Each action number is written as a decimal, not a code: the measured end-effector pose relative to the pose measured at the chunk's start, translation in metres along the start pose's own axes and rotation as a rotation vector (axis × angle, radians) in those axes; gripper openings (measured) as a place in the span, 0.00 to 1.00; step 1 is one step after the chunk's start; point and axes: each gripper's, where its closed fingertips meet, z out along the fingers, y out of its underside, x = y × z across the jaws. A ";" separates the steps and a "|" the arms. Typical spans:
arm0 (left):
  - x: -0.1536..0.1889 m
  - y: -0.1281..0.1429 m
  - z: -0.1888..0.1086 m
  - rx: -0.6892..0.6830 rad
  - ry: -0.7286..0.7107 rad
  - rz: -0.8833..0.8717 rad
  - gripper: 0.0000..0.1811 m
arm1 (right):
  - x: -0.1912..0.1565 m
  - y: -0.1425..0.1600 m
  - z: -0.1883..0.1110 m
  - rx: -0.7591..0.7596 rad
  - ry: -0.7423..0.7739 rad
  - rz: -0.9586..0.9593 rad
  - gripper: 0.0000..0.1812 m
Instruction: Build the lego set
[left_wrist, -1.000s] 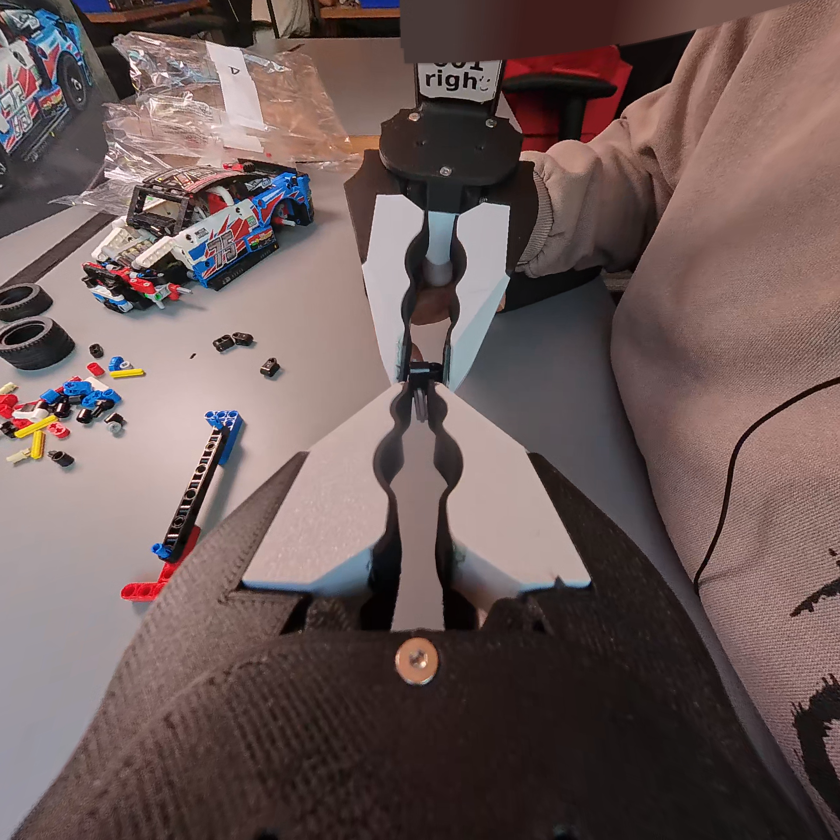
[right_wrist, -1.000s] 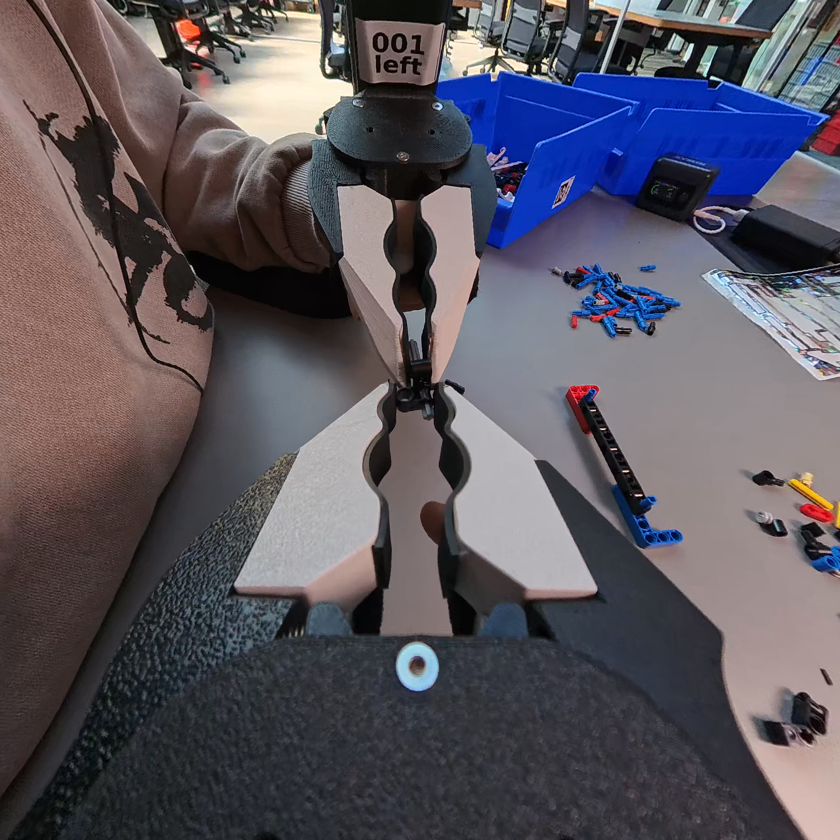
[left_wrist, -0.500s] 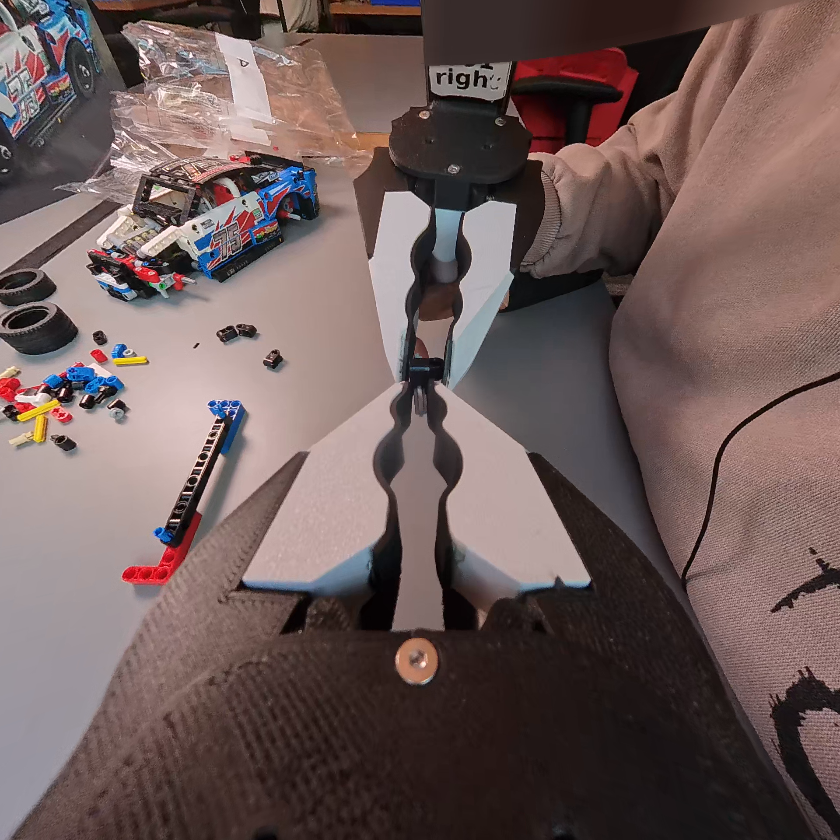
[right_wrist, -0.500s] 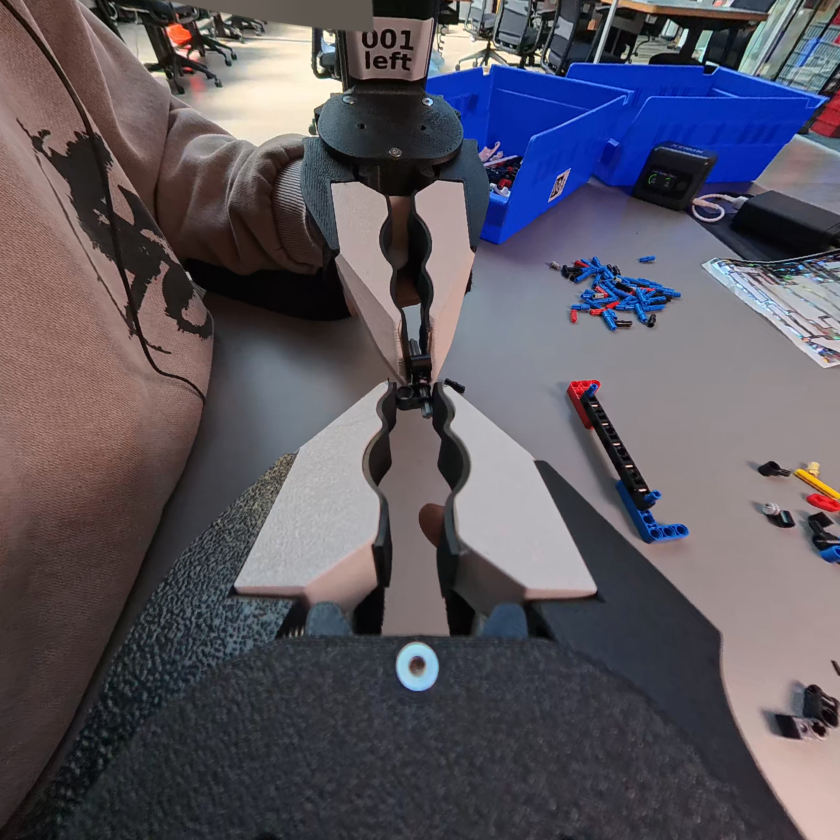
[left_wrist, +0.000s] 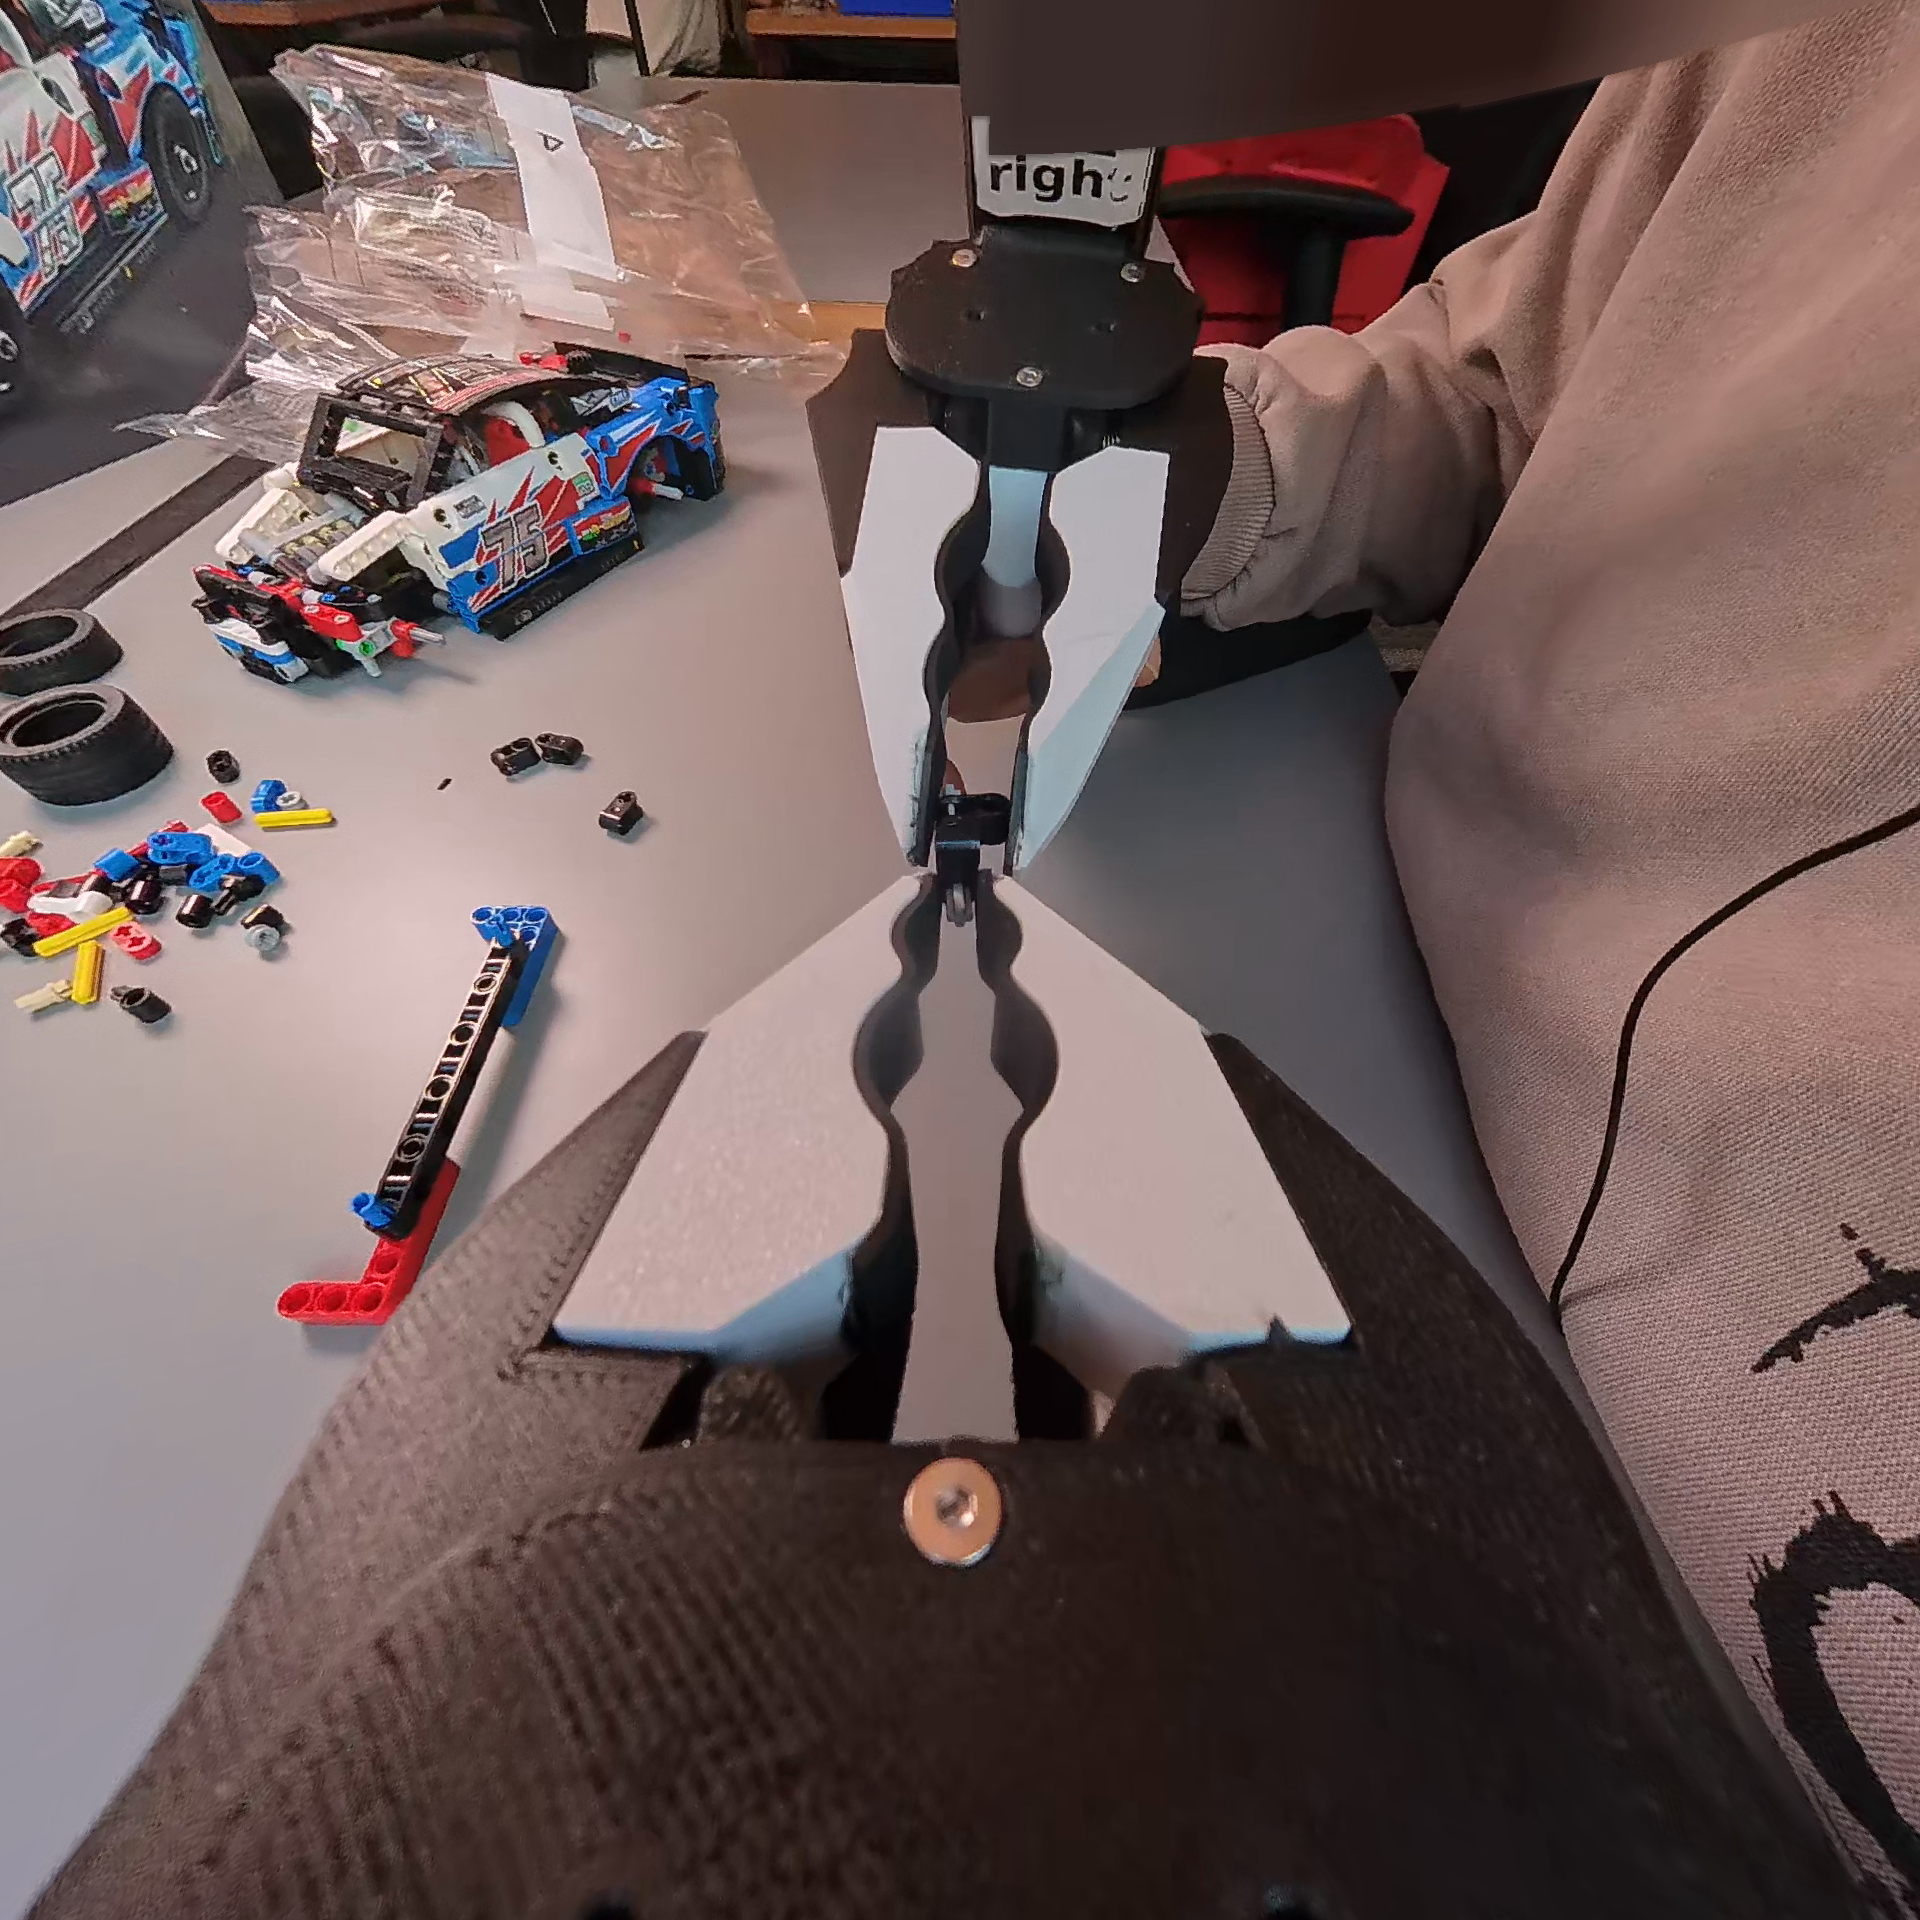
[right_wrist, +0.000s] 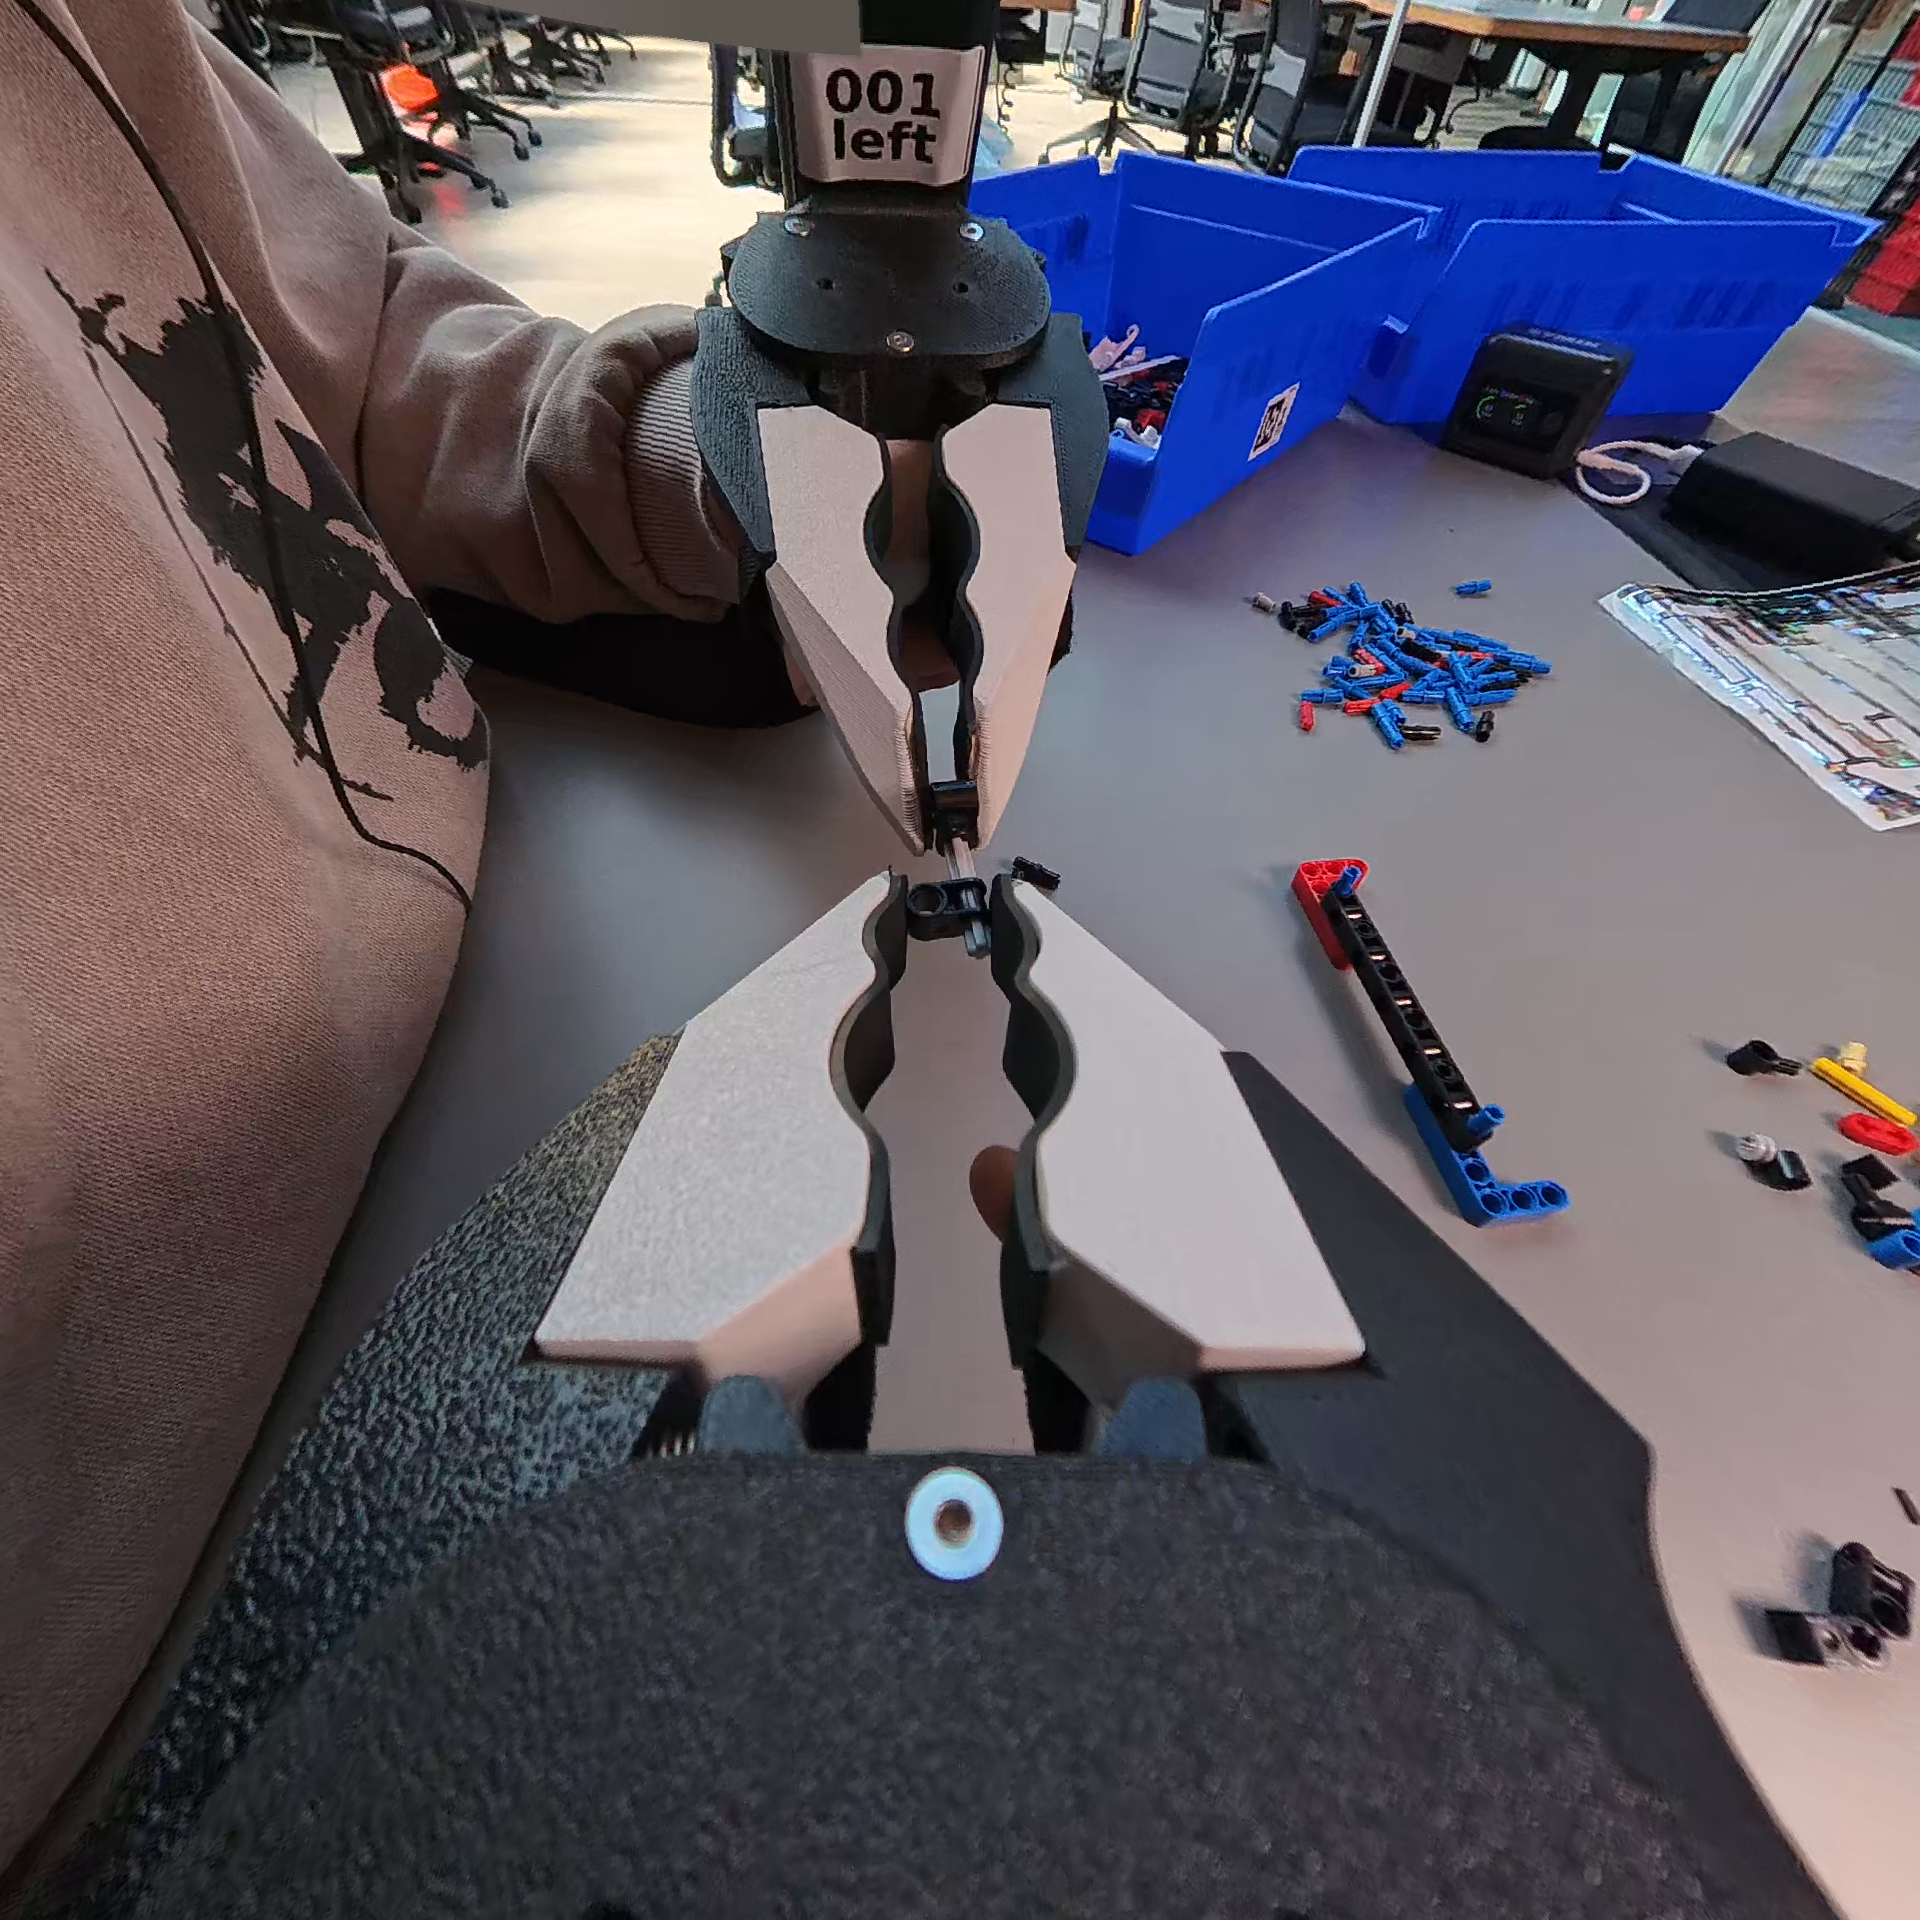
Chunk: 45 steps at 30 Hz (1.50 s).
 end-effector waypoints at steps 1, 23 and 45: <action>0.001 0.000 0.000 -0.003 0.001 0.003 0.03 | -0.001 0.000 0.000 -0.002 -0.004 0.001 0.08; -0.002 -0.002 0.007 -0.006 -0.036 0.035 0.03 | 0.001 -0.003 -0.002 0.006 0.015 -0.015 0.08; -0.001 -0.004 0.002 0.010 -0.035 0.017 0.03 | 0.000 -0.008 -0.004 0.042 0.002 0.020 0.08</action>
